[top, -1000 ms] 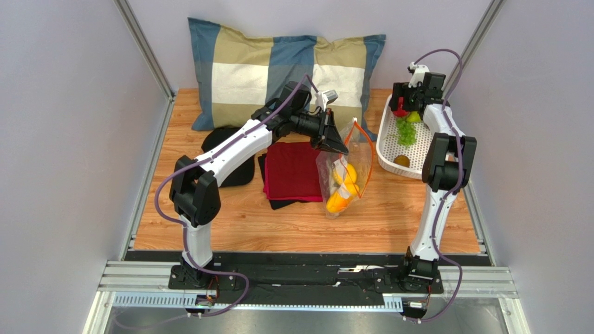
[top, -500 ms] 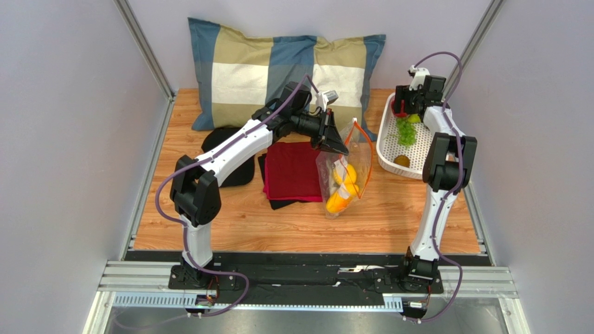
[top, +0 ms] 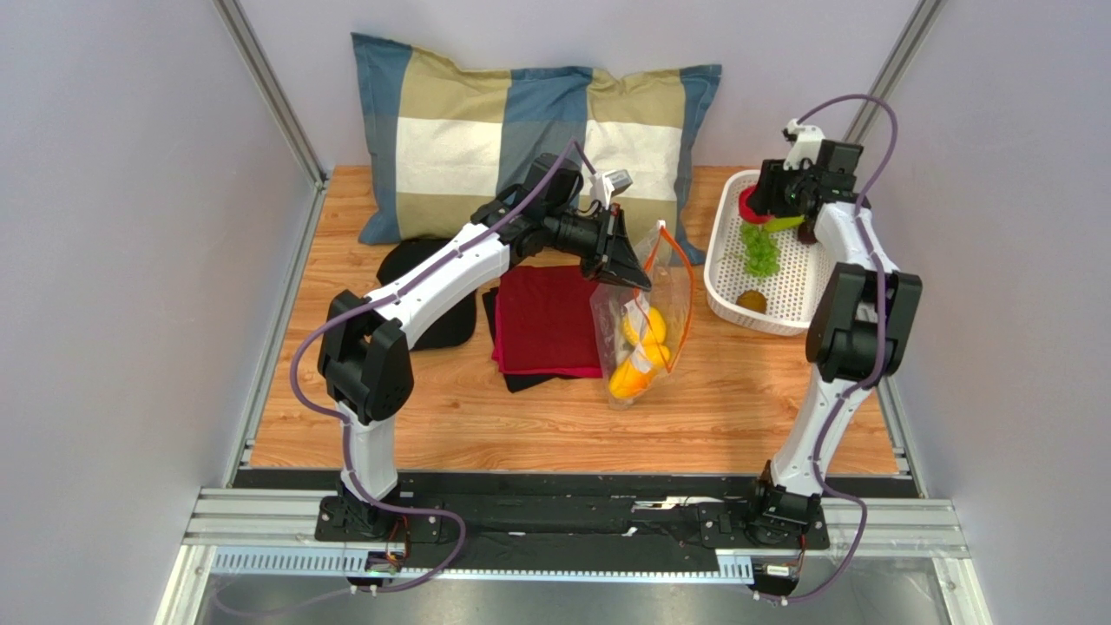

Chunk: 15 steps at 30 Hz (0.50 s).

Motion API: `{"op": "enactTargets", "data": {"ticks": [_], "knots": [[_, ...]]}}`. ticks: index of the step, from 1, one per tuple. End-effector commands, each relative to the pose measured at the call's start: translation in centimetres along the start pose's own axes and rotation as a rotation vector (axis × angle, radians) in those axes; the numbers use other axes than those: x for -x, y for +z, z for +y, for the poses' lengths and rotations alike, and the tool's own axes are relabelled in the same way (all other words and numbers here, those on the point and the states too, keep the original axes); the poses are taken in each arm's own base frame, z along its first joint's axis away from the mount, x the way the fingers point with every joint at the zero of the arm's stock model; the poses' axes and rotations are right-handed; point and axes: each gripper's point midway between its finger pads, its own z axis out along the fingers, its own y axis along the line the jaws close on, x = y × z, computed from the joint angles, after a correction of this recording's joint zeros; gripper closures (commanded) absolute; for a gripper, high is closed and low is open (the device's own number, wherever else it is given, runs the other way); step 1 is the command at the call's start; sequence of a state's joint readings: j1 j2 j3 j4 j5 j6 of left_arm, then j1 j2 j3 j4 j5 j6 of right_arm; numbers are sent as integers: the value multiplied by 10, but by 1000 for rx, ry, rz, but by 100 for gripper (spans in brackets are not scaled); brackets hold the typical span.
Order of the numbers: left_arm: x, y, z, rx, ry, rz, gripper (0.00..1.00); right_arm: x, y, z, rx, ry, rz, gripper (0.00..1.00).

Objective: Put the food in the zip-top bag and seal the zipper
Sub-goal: Pick up the fake fruit from the bin.

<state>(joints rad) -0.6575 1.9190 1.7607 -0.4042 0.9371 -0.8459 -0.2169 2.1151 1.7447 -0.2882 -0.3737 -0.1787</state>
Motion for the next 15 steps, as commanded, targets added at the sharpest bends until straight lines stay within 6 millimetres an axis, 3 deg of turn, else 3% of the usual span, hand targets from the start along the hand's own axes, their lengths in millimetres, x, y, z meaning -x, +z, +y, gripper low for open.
{"op": "enactTargets", "data": {"ticks": [1,4,5,11,13,14,15], "knots": [[1,-15,-17,6,70,-31,100,85,-97,42,107,-14,-187,85],[-4,-15,-10,29,43,-10,100,87,-133,69,199,26,-196,92],[-8,-14,-6,32,29,5,100,95,-160,90,261,31,-226,93],[-7,-14,-7,24,28,5,100,99,-275,192,574,106,-291,96],[-5,-14,-12,17,39,2,100,94,-297,220,653,109,-298,98],[-4,-14,-12,17,41,0,100,96,-318,234,682,103,-332,98],[-4,-14,-12,18,41,0,100,88,-320,241,702,121,-314,98]]}}
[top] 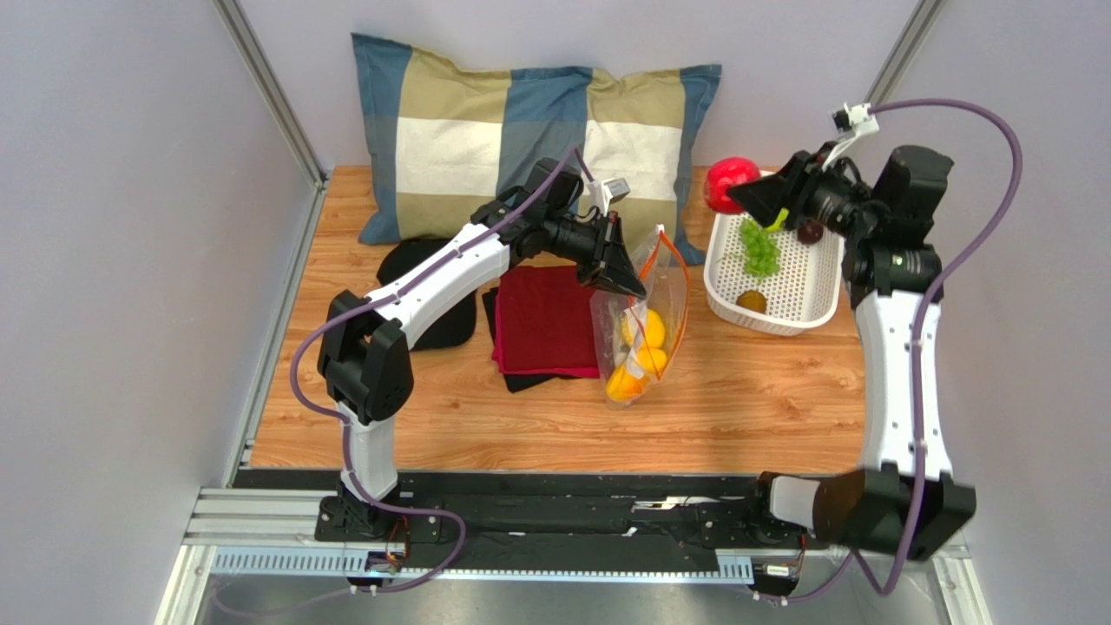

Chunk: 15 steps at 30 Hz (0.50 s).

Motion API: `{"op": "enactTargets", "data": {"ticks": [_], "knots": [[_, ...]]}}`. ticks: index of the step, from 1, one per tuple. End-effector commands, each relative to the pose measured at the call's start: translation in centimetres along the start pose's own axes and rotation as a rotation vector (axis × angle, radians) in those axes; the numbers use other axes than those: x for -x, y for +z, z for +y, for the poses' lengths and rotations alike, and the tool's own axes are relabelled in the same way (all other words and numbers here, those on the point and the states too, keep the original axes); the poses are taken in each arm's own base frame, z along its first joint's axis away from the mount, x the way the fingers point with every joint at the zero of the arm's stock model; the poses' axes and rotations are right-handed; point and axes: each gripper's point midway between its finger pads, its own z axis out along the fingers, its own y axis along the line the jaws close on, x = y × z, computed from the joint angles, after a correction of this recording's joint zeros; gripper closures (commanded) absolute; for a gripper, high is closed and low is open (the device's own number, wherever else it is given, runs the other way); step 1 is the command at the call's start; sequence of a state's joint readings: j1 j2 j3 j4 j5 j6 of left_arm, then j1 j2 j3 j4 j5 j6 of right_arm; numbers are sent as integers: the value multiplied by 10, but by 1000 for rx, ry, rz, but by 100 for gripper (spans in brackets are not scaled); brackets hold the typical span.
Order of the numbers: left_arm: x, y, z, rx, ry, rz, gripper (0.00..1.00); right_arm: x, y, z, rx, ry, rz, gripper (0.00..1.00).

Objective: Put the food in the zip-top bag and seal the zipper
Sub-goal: Pick up the fake fruit from the bin.

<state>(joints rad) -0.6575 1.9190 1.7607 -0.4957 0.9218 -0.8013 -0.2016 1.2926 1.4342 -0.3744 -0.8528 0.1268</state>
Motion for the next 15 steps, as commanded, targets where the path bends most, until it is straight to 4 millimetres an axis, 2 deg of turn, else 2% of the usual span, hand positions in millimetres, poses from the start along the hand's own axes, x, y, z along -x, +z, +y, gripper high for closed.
{"op": "enactTargets", "data": {"ticks": [1,2,4,6,8,11,15], "knots": [[6,-14,-25,-32,72,-30,100,-11,-16,84,228,119,12,98],[5,-14,-25,-34,66,-26,100,-15,-16,91,243,124,18,98],[5,-15,-26,-34,64,-25,100,-35,-14,104,269,129,63,98],[4,-17,-28,-33,77,-31,100,-57,-14,108,277,132,123,98],[4,-18,-28,-27,80,-36,100,-87,-11,107,257,149,197,98],[2,-19,-30,-28,90,-38,100,-116,-10,99,221,137,268,99],[2,-21,-32,-31,97,-37,100,-142,-12,90,171,87,352,99]]}}
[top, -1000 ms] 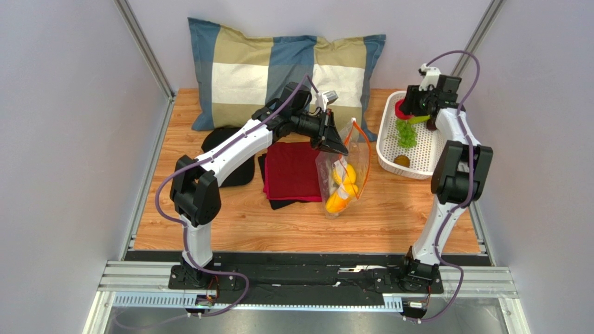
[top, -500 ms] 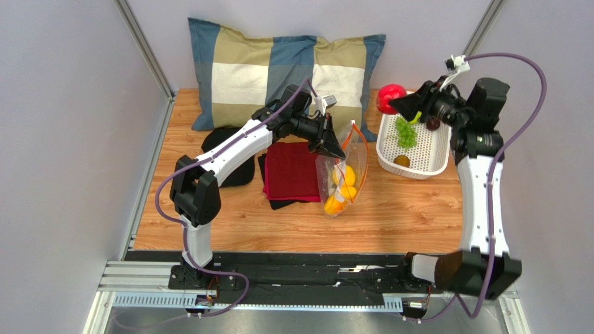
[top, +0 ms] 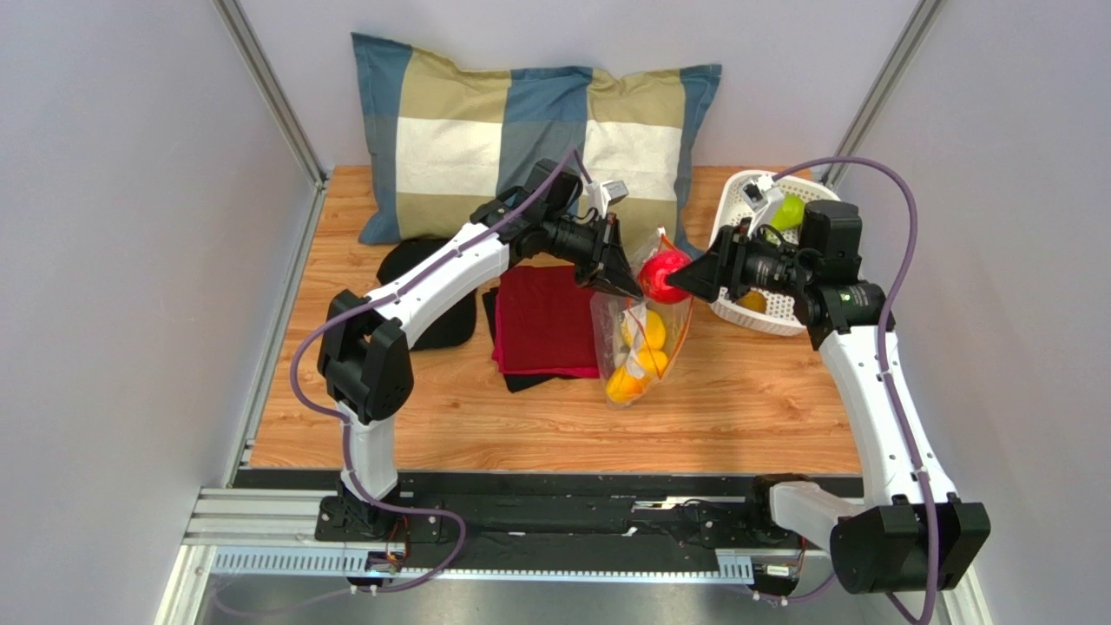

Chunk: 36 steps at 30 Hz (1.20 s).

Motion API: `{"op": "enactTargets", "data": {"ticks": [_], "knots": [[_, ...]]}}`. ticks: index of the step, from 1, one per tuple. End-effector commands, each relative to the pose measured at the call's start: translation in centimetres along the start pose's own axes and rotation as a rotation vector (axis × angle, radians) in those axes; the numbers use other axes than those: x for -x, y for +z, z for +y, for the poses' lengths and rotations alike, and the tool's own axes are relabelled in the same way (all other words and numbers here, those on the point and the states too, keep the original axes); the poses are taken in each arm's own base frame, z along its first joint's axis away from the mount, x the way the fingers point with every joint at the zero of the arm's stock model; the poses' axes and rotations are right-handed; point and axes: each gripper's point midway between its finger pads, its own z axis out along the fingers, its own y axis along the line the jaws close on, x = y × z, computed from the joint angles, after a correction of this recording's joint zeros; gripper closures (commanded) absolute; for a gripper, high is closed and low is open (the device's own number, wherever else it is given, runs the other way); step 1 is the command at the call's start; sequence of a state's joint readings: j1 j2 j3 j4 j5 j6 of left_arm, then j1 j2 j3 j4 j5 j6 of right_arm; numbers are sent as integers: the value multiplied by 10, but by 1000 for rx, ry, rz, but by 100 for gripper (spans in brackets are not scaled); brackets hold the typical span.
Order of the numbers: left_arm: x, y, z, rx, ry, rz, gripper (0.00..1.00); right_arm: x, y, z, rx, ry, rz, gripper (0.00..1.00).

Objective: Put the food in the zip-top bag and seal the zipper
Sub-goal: Pick up the fake fruit from the bin, then place the fake fruit in the zipper food storage bag.

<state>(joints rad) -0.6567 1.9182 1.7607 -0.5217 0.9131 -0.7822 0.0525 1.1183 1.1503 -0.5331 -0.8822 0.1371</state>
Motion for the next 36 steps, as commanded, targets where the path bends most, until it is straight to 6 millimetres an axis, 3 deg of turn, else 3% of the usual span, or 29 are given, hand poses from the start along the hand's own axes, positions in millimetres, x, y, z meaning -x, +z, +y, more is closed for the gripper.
{"op": "enactTargets", "data": {"ticks": [1,4,6,7,8,10,11,15,18,21,22,24,25,26,28,29,32,36], "knots": [[5,-21,-36,-46,101,-45,100,-25,-2,-15,-98,-98,97,99],[6,-21,-35,-39,103,-49,100,-32,-5,-18,-152,-166,142,92],[6,-20,-32,-37,97,-44,100,-31,-8,-15,-161,-243,158,81],[6,-20,-33,-42,97,-46,100,-32,-7,-12,-166,-268,165,70],[7,-20,-34,-43,96,-46,100,-31,-8,-9,-158,-282,165,42],[7,-19,-33,-47,95,-43,100,-18,-9,-1,-146,-292,136,19],[7,-18,-33,-47,95,-43,100,-13,-9,-1,-154,-289,125,3],[8,-17,-32,-45,91,-43,100,21,-10,-6,-184,-284,70,0],[8,-16,-31,-48,92,-44,100,45,-13,-23,-213,-283,27,0],[9,-16,-31,-49,88,-45,100,69,-13,-61,-292,-268,-13,0],[10,-16,-31,-50,87,-47,100,75,-23,-99,-370,-215,-21,0],[10,-16,-31,-54,89,-47,100,93,-29,-136,-445,-201,-58,0],[10,-15,-30,-52,87,-46,100,99,-41,-165,-538,-172,-74,1],[10,-15,-31,-53,91,-49,100,103,-37,-194,-576,-152,-73,1],[11,-15,-30,-53,89,-49,100,107,-48,-238,-695,-102,-101,1],[10,-14,-29,-52,88,-48,100,107,-44,-264,-730,-73,-116,1],[11,-13,-28,-52,85,-48,100,116,-51,-311,-867,-40,-153,2],[12,-12,-26,-51,82,-48,100,111,-44,-388,-1037,90,-152,2]]}}
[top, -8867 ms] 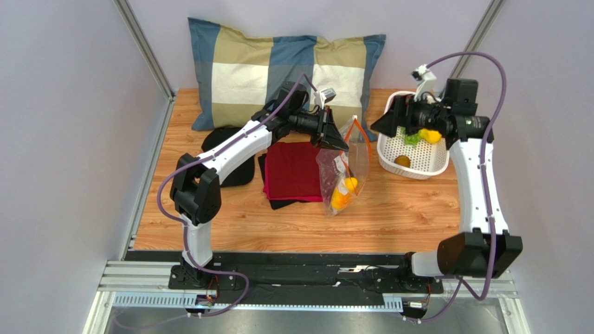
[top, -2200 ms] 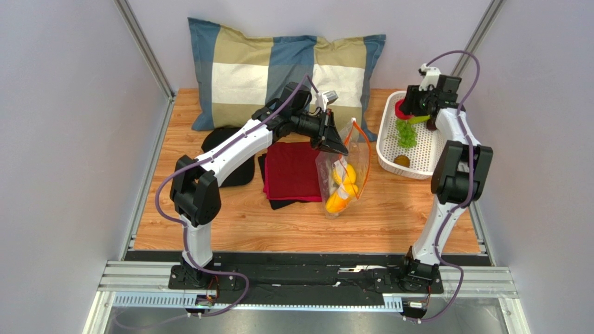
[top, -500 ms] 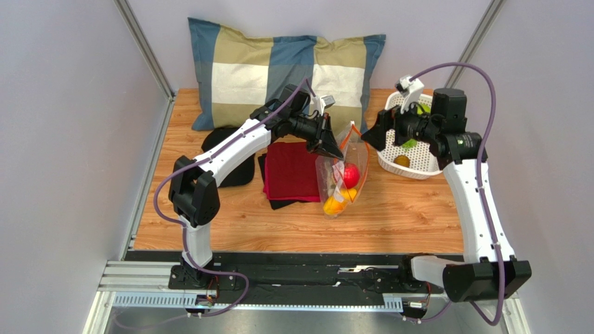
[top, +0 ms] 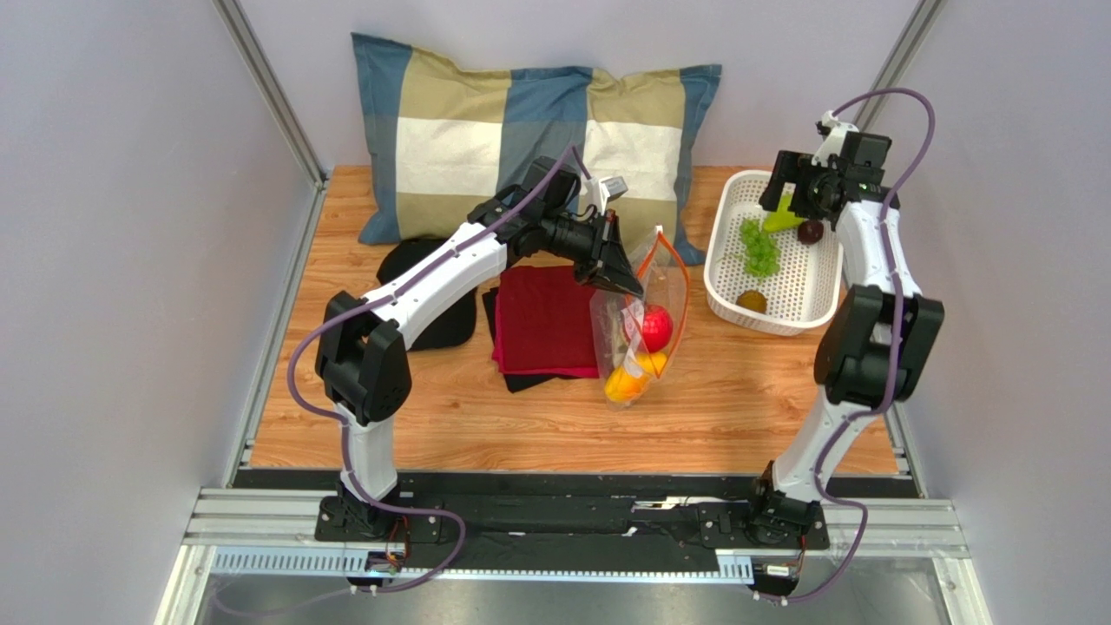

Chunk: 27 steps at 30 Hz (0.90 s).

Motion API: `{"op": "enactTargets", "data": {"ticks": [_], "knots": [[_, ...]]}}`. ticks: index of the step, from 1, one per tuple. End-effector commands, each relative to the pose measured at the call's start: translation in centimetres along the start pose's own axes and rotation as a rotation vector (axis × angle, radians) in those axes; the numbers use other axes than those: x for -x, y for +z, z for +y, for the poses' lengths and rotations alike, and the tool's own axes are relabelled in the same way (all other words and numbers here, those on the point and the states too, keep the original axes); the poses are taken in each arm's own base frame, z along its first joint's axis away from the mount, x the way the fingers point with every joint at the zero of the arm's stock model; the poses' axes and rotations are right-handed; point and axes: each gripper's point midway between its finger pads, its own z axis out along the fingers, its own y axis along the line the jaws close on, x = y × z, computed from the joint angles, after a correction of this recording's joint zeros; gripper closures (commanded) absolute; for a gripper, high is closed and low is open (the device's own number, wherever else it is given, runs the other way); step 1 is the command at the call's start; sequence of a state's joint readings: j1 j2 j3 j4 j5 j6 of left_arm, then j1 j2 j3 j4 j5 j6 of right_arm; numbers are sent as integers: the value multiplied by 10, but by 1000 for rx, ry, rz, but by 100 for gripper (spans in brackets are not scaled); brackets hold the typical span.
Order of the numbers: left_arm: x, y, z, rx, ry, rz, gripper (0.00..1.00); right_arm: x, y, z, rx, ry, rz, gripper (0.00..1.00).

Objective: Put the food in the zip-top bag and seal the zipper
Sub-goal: Place the fake fruit in the zipper food storage bag, then pick up the fake fruit from the bin.

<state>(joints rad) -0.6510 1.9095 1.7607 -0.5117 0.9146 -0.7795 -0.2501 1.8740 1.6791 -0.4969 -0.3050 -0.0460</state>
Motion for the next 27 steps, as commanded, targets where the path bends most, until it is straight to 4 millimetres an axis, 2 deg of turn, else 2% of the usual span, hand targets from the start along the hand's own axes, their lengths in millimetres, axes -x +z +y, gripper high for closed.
{"op": "enactTargets", "data": {"ticks": [1,3,4,6,7,10,14,19,22,24,27], "knots": [[10,-8,-22,-43,65,-35,100,49,39,-50,-258,98,-117,3],[9,-8,-19,-40,63,-33,100,41,54,-60,-283,130,-89,3],[10,-8,-17,-38,58,-34,100,36,68,-64,-285,135,-77,4],[12,-10,-13,-34,51,-39,100,35,82,-67,-280,143,-98,5],[11,-10,-12,-32,46,-37,100,29,93,-68,-274,146,-89,5],[13,-10,-10,-30,43,-40,100,27,107,-78,-324,157,-110,6],[15,-10,-8,-27,41,-39,100,9,134,-88,-349,156,-90,6],[15,-8,-3,-21,29,-34,100,1,146,-89,-339,146,-85,7],[15,-7,1,-18,24,-30,100,1,147,-86,-321,133,-84,12],[15,-8,-2,-21,29,-30,100,2,142,-85,-317,120,-79,21],[14,-10,-5,-22,41,-32,100,16,119,-77,-299,90,-105,33]]}}
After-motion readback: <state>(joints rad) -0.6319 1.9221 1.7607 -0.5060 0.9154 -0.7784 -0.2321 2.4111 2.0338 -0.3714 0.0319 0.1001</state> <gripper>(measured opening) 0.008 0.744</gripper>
